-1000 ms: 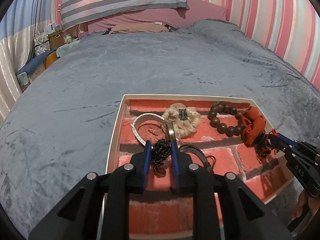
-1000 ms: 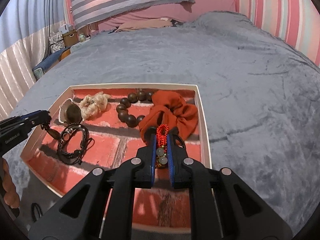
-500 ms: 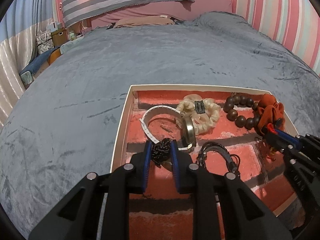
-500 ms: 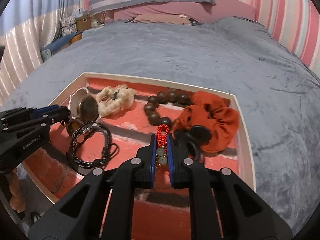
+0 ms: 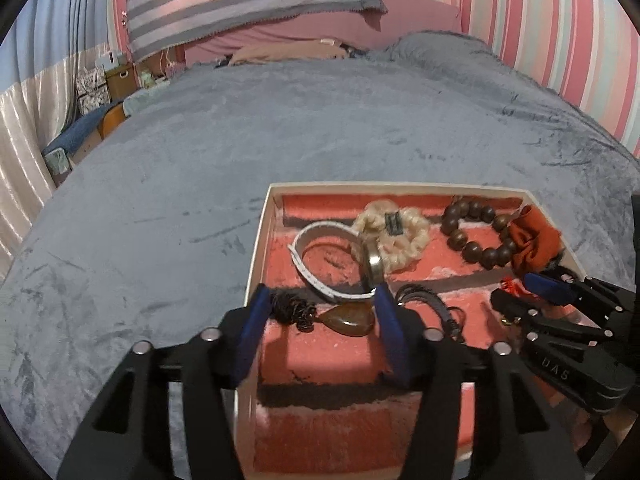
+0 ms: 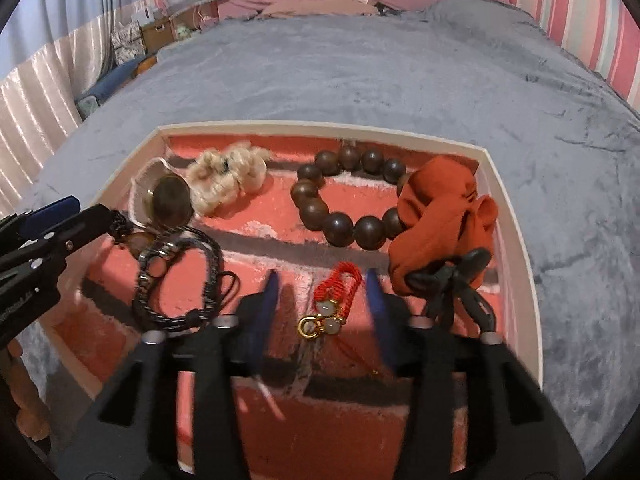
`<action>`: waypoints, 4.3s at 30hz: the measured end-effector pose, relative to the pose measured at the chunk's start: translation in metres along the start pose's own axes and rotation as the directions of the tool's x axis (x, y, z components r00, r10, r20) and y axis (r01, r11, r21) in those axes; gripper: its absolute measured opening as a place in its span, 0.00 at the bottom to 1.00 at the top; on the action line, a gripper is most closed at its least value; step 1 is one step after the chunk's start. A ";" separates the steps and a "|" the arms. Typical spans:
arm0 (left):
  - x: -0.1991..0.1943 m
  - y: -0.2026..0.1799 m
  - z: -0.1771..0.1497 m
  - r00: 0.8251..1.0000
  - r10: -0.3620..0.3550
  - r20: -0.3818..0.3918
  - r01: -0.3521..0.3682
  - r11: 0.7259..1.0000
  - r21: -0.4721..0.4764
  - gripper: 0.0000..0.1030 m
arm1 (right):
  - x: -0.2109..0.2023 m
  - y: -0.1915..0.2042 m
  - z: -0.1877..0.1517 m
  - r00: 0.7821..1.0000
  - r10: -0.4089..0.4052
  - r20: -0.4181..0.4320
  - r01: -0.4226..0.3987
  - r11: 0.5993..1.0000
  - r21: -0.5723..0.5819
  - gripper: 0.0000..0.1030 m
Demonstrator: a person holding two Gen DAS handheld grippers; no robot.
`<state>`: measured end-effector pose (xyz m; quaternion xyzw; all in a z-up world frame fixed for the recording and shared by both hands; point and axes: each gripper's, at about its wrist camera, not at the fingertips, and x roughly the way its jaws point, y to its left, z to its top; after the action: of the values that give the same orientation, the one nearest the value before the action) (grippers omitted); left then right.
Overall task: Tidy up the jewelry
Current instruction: 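Open both grippers to drop the pendant and charm in the tray, withdraw, then grasp the black hair tie with red balls with the left gripper while the right gripper grasps the black scrunchie, then carry the hair tie and black scrunchie with both grippers over the tray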
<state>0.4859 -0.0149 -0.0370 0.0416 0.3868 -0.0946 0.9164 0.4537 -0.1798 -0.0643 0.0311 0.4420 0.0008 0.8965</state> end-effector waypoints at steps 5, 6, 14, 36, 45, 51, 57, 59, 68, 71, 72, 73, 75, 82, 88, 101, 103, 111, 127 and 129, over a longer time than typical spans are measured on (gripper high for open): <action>-0.036 0.000 0.009 0.999 -0.001 0.050 0.001 1.000 -0.007 0.69 | -0.039 -0.005 0.006 0.997 -0.015 0.078 0.015 1.000 -0.004 0.76; -0.047 0.001 0.010 0.997 0.002 0.071 -0.002 1.000 -0.009 0.72 | -0.047 -0.006 0.007 0.995 -0.025 0.094 0.026 1.000 -0.006 0.81; -0.105 0.000 0.003 0.989 0.014 0.145 -0.012 1.000 -0.010 0.84 | -0.107 -0.021 0.003 0.975 -0.085 0.205 0.086 0.996 0.004 0.96; -0.154 -0.004 -0.094 0.991 0.011 0.130 0.001 0.995 -0.096 0.95 | -0.143 -0.036 -0.120 0.973 -0.118 0.197 0.117 0.993 0.021 0.96; -0.143 -0.003 -0.125 0.996 0.033 0.082 -0.023 0.993 -0.118 0.95 | -0.138 -0.038 -0.152 0.981 -0.114 0.155 0.107 0.993 0.052 0.96; -0.128 -0.003 -0.142 0.996 0.074 0.052 -0.069 0.992 -0.106 0.95 | -0.135 -0.034 -0.163 0.979 -0.132 0.153 0.127 0.991 0.043 0.96; -0.118 -0.001 -0.149 0.994 0.103 0.038 -0.099 0.991 -0.094 0.95 | -0.135 -0.031 -0.169 0.974 -0.145 0.173 0.140 0.989 0.038 0.96; -0.115 0.000 -0.151 0.994 0.101 0.031 -0.098 0.991 -0.096 0.95 | -0.135 -0.031 -0.169 0.973 -0.147 0.176 0.142 0.989 0.038 0.96; -0.095 -0.002 -0.156 0.996 0.088 -0.019 -0.090 0.993 -0.078 0.95 | -0.125 -0.030 -0.169 0.982 -0.133 0.137 0.131 0.991 0.024 0.95; -0.087 -0.004 -0.158 0.996 0.079 -0.043 -0.082 0.994 -0.069 0.95 | -0.119 -0.027 -0.169 0.984 -0.131 0.121 0.132 0.991 0.005 0.94; -0.086 -0.005 -0.158 0.996 0.075 -0.049 -0.078 0.995 -0.067 0.95 | -0.117 -0.026 -0.170 0.985 -0.130 0.114 0.131 0.991 0.001 0.91; -0.084 -0.005 -0.158 0.996 0.071 -0.055 -0.075 0.995 -0.065 0.95 | -0.114 -0.025 -0.170 0.986 -0.129 0.105 0.130 0.991 -0.004 0.89; -0.081 -0.006 -0.158 0.996 0.062 -0.064 -0.066 0.996 -0.062 0.94 | -0.110 -0.025 -0.170 0.989 -0.122 0.089 0.124 0.992 -0.011 0.83; -0.075 -0.013 -0.158 0.996 0.033 -0.077 -0.036 0.999 -0.029 0.67 | -0.098 -0.021 -0.167 0.995 -0.084 0.050 0.085 0.996 -0.025 0.63; -0.073 -0.015 -0.155 0.997 -0.008 -0.080 0.006 1.000 -0.026 0.38 | -0.096 -0.019 -0.164 0.999 -0.018 0.042 0.019 1.000 -0.022 0.37; -0.081 -0.022 -0.155 0.999 -0.014 -0.042 0.013 1.000 -0.006 0.05 | -0.101 -0.017 -0.164 0.997 0.009 0.081 -0.007 1.000 -0.020 0.10; -0.089 -0.023 -0.154 1.000 -0.011 -0.011 0.011 1.000 -0.009 0.04 | -0.108 -0.019 -0.166 0.995 0.006 0.104 -0.005 1.000 -0.010 0.10; -0.120 -0.032 -0.139 0.996 -0.046 0.082 0.046 0.999 0.003 0.04 | -0.132 -0.025 -0.157 0.982 0.018 0.185 -0.023 1.000 0.021 0.10; -0.156 -0.038 -0.062 0.969 -0.092 0.230 0.089 0.996 0.024 0.04 | -0.159 -0.025 -0.093 0.955 0.037 0.293 -0.045 0.999 0.020 0.10; -0.153 -0.038 -0.053 0.968 -0.094 0.235 0.090 0.996 0.029 0.04 | -0.159 -0.024 -0.081 0.953 0.034 0.302 -0.040 0.999 0.015 0.10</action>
<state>0.3364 -0.0222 0.0361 0.0203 0.2759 -0.1446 0.9500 0.2918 -0.2038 0.0106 0.0485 0.2992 0.0081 0.9529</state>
